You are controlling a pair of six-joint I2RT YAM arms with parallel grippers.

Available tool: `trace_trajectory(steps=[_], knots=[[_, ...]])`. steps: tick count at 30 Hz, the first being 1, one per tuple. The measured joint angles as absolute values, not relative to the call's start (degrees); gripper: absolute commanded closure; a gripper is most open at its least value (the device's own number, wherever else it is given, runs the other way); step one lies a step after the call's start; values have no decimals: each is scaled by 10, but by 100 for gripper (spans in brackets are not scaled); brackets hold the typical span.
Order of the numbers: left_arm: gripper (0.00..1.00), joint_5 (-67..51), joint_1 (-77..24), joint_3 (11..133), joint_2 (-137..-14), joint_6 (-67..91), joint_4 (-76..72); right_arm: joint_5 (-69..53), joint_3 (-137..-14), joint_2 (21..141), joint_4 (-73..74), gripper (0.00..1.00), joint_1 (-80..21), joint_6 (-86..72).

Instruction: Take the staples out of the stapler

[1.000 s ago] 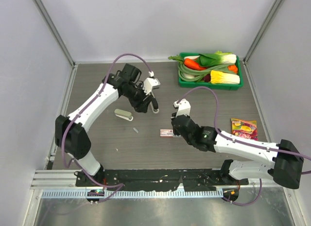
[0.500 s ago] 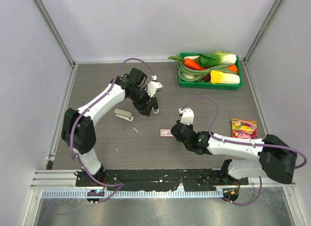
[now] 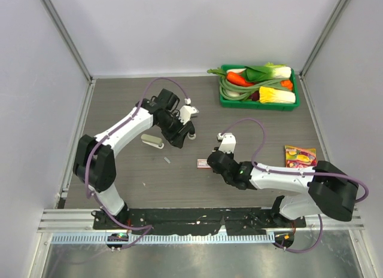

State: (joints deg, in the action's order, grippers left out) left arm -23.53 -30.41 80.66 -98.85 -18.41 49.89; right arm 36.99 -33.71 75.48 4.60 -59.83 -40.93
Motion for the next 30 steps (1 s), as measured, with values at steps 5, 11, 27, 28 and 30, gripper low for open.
trace_trajectory(steps=[5,11,27,28,30], knots=[[47,-235,-304,798,-968,-184,494,370,-337,759,42,99,-598,-409],[47,-236,-304,791,-958,-184,489,371,-337,766,35,99,-598,-409],[47,-236,-304,781,-940,-184,487,380,-333,796,30,99,-598,-407],[47,-236,-304,781,-940,-184,487,380,-333,798,30,99,-598,-407],[47,-236,-304,781,-940,-184,487,381,-331,801,29,99,-598,-407]])
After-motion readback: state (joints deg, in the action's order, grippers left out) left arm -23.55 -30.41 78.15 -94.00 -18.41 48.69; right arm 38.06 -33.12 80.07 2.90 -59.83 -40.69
